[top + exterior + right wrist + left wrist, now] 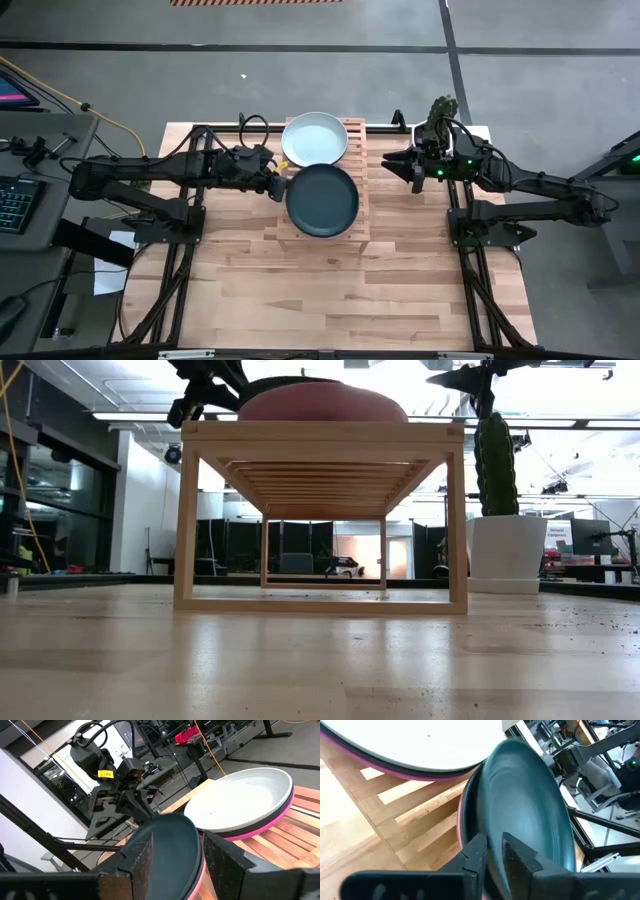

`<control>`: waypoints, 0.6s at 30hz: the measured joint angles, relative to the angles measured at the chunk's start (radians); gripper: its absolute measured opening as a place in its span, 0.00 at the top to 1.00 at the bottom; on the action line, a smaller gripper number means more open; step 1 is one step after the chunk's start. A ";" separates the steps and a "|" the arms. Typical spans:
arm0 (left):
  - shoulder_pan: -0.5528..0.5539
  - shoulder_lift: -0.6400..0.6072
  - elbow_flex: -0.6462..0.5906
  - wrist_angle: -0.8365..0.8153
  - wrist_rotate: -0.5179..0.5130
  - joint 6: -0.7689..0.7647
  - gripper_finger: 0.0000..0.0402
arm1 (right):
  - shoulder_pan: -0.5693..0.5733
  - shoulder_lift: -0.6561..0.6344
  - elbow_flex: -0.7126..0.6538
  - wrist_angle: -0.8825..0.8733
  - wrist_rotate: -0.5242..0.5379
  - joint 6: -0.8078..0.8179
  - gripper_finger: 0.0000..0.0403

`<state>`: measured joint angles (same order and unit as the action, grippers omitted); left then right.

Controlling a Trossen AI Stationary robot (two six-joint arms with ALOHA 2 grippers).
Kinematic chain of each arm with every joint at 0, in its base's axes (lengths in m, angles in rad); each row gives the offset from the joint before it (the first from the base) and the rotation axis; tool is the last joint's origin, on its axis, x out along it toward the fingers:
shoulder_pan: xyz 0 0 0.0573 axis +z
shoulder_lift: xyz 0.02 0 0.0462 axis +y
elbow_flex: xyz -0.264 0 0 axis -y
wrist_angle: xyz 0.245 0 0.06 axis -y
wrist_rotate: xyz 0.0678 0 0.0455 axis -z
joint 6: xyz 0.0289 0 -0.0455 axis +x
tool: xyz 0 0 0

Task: Place and stack plates onto a shelf
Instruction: Stack the black plate on top of the black plate on the shelf, then return to Home Position

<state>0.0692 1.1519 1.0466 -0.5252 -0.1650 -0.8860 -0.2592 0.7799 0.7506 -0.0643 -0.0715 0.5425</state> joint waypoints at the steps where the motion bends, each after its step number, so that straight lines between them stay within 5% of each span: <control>1: 0.000 0.000 0.000 0.000 0.000 0.000 0.86 | 0.000 0.000 0.000 0.000 0.000 0.000 0.61; 12: 0.082 -0.116 0.000 0.023 -0.006 0.099 0.69 | 0.000 0.000 0.000 0.003 -0.004 0.036 0.61; 18: 0.114 -0.242 0.001 0.217 -0.048 0.457 0.68 | 0.000 0.000 0.000 0.071 -0.006 0.036 0.61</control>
<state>0.1834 0.9095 1.0473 -0.3082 -0.2130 -0.4286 -0.2588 0.7799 0.7509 0.0063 -0.0772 0.5789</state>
